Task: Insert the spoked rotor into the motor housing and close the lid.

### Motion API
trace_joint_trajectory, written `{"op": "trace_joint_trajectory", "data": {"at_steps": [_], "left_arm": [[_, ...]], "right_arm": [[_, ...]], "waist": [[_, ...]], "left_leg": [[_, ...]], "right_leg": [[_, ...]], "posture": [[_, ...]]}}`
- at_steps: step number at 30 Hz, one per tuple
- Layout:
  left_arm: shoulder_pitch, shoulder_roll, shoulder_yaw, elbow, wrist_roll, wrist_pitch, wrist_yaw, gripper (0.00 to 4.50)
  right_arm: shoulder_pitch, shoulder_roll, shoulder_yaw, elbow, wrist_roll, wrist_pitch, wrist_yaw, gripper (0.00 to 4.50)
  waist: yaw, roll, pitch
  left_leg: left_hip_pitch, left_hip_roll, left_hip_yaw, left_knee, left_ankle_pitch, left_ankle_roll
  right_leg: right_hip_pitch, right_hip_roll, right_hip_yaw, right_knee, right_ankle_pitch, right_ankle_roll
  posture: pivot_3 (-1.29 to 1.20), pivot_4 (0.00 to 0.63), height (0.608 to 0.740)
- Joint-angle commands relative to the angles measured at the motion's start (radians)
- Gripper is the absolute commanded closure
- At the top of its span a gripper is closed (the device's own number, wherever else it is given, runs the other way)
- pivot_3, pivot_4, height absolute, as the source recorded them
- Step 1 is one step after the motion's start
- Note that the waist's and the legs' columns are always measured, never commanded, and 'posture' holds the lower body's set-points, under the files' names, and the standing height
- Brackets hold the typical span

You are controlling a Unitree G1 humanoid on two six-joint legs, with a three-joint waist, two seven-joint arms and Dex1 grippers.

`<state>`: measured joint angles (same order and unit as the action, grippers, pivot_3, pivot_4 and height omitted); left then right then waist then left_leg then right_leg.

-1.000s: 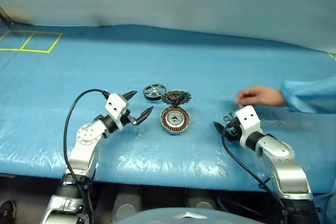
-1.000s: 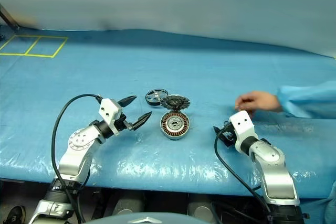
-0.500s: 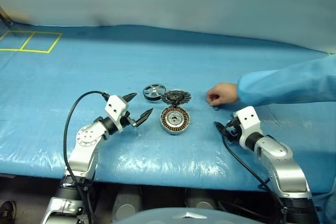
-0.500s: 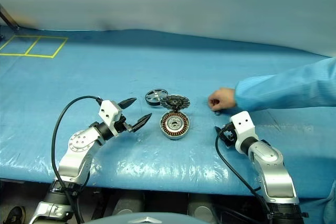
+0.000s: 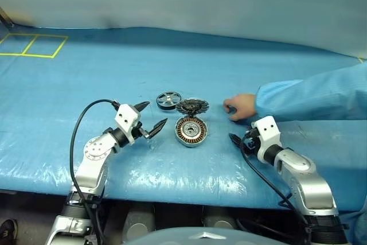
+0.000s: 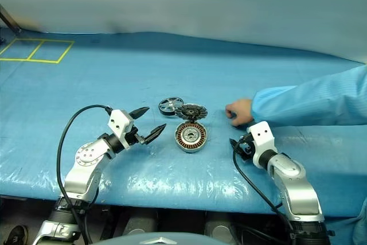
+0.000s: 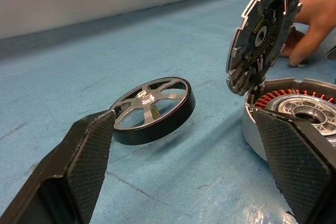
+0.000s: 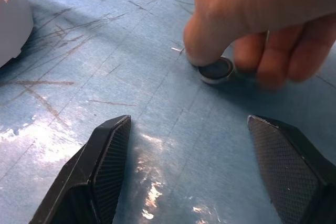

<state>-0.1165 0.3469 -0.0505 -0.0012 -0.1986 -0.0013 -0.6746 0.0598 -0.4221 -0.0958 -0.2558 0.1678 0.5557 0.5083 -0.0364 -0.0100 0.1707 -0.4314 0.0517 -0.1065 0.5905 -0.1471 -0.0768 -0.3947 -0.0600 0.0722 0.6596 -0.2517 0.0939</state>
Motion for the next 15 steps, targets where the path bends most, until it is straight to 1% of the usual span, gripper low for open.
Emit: {"op": "trace_joint_trajectory", "data": {"at_steps": [1, 9, 15], "left_arm": [[-0.006, -0.001, 0.005, -0.013, -0.001, -0.01, 0.008, 0.0], [-0.001, 0.0, 0.005, -0.017, -0.001, -0.009, 0.012, 0.0], [-0.002, 0.001, 0.005, -0.014, 0.0, -0.009, 0.012, 0.0]], "right_arm": [[-0.02, -0.001, 0.0, -0.029, 0.018, -0.002, -0.002, 0.76], [-0.028, -0.003, 0.01, -0.026, 0.028, -0.007, -0.002, 0.76], [-0.01, -0.003, 0.022, -0.067, 0.104, -0.001, 0.064, 0.76]], "waist": [[0.0, 0.0, 0.0], [0.0, 0.0, 0.0], [0.0, 0.0, 0.0]], "left_leg": [[0.0, 0.0, 0.0, 0.0, 0.0, 0.0], [0.0, 0.0, 0.0, 0.0, 0.0, 0.0], [0.0, 0.0, 0.0, 0.0, 0.0, 0.0]], "right_leg": [[0.0, 0.0, 0.0, 0.0, 0.0, 0.0], [0.0, 0.0, 0.0, 0.0, 0.0, 0.0], [0.0, 0.0, 0.0, 0.0, 0.0, 0.0]], "posture": [[0.0, 0.15, 0.74], [0.0, 0.15, 0.74], [0.0, 0.15, 0.74]]}}
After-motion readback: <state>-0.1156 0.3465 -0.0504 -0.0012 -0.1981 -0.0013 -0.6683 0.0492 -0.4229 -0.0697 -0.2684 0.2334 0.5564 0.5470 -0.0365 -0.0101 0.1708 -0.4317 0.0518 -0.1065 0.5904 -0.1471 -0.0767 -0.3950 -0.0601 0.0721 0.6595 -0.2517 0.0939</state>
